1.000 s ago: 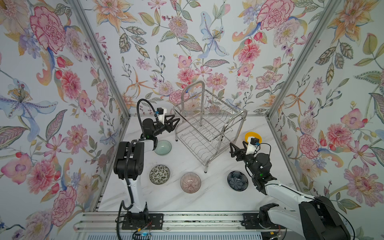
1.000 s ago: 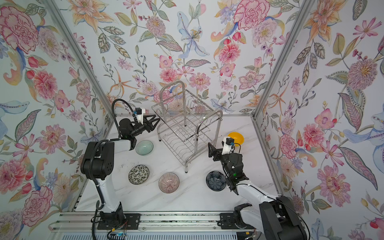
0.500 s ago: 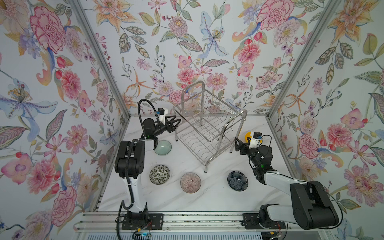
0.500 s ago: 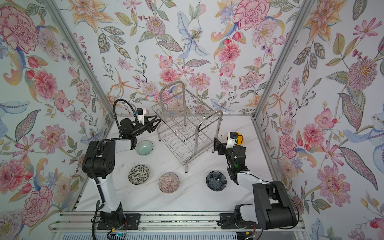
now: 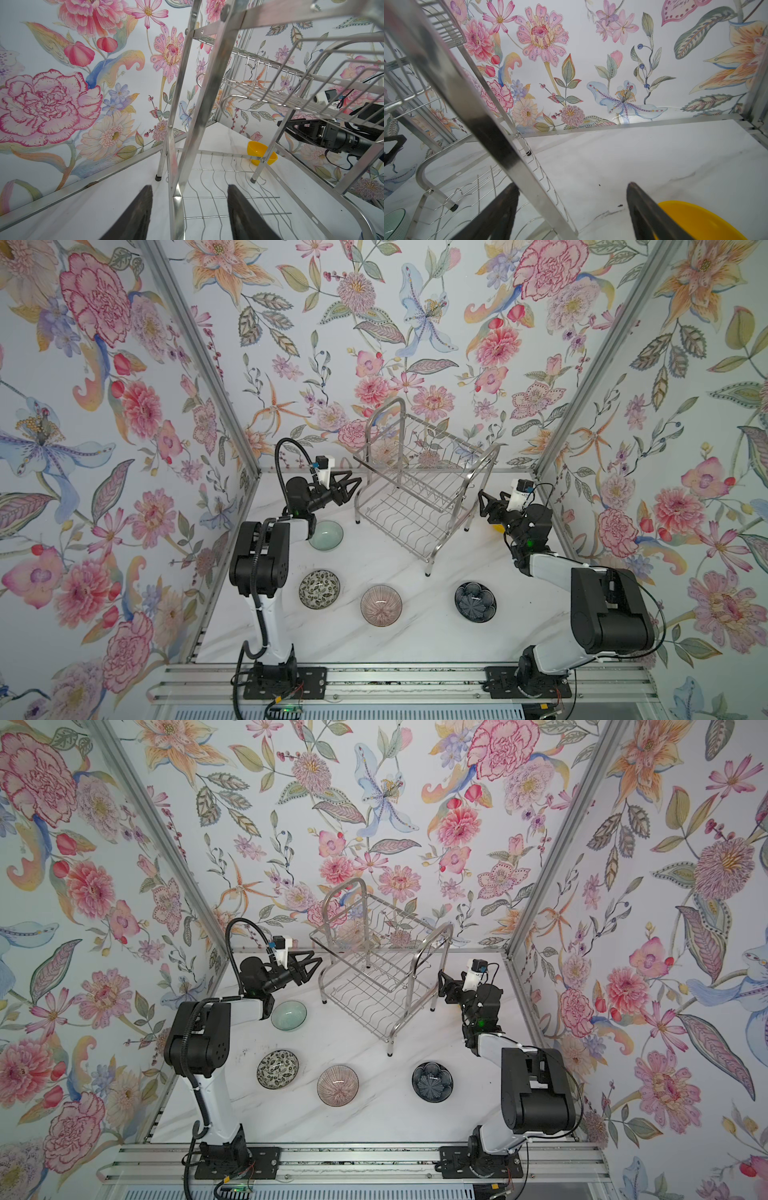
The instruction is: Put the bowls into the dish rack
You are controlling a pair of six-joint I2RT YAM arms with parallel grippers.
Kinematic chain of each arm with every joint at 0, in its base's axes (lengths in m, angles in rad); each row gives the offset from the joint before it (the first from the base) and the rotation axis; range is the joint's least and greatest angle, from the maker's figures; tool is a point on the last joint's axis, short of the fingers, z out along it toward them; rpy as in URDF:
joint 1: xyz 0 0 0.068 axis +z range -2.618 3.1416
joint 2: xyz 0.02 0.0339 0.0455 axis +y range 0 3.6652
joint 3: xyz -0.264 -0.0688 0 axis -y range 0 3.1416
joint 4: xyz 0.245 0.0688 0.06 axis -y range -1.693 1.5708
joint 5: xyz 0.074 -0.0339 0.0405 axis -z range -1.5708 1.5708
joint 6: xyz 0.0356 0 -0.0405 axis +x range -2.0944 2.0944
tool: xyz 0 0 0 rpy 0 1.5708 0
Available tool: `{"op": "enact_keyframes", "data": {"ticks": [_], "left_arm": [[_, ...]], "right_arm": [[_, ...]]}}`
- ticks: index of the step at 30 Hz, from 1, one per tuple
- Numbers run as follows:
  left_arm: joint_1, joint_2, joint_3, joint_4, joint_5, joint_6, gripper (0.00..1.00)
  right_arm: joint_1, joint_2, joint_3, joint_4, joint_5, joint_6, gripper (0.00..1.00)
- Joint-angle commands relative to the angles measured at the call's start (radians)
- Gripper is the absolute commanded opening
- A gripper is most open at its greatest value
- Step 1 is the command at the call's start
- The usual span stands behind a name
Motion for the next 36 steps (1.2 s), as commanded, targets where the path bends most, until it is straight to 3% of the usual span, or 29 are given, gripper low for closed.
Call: {"op": "enact_keyframes", "data": {"ticks": [1,7,15,26,36], "left_arm": [[-0.014,-0.019,-0.013,-0.070,-0.006,0.077,0.60],[-0.065,-0.046,0.032,-0.432,-0.133,0.368,0.59],[-0.066,-0.028,0.072,-0.512,-0.170,0.424,0.57],[-0.090,-0.007,0.122,-0.581,-0.196,0.458,0.32],[-0.110,-0.043,0.070,-0.522,-0.285,0.376,0.12]], "right_arm": [[-0.002,-0.045,-0.029,0.013,-0.022,0.066,0.82],[-0.001,-0.177,-0.143,-0.008,-0.008,0.113,0.81],[0.031,-0.364,-0.254,-0.067,0.020,0.139,0.81],[0.120,-0.516,-0.280,-0.198,0.058,0.085,0.82],[0.128,-0.567,-0.305,-0.201,0.101,0.085,0.83]]}}
